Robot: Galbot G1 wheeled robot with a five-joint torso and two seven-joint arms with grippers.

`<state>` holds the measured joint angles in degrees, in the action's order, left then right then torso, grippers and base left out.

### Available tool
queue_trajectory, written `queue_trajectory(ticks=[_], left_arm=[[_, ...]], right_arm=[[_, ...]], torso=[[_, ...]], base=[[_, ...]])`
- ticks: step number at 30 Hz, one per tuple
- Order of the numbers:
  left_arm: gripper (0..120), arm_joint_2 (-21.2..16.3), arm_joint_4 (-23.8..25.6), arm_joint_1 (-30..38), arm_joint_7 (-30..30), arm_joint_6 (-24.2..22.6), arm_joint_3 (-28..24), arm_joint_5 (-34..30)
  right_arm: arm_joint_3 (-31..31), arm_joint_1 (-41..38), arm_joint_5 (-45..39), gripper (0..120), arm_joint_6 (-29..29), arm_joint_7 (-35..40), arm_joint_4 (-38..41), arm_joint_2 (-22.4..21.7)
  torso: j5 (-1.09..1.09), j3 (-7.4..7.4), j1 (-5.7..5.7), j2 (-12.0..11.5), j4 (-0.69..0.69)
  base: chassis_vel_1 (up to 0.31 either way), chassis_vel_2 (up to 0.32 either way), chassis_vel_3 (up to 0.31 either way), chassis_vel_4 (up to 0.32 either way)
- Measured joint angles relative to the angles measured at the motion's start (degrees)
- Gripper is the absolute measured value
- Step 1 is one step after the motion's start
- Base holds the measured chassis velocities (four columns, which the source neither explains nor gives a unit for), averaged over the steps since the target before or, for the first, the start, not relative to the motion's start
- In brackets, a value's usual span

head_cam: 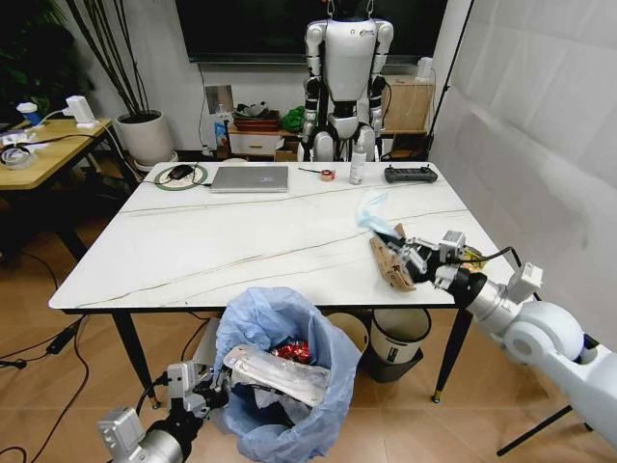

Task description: Pick up the trash bin and place the trash from the table into it.

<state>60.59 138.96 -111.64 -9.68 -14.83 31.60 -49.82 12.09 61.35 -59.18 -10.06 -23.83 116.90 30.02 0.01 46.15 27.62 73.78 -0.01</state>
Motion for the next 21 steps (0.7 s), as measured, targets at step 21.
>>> queue_trajectory(ticks=[21], left_arm=[[0,-3.7,-0.6,2.0,-1.3,-1.2,-1.7,-4.5]], right_arm=[[-16.6,-11.0,-3.6,0,5.7,-6.4,13.2,-6.9]], torso=[[-0.01,0.00,0.01,0.0,0.01]], base=[[0.000,0.000,0.000,0.000]])
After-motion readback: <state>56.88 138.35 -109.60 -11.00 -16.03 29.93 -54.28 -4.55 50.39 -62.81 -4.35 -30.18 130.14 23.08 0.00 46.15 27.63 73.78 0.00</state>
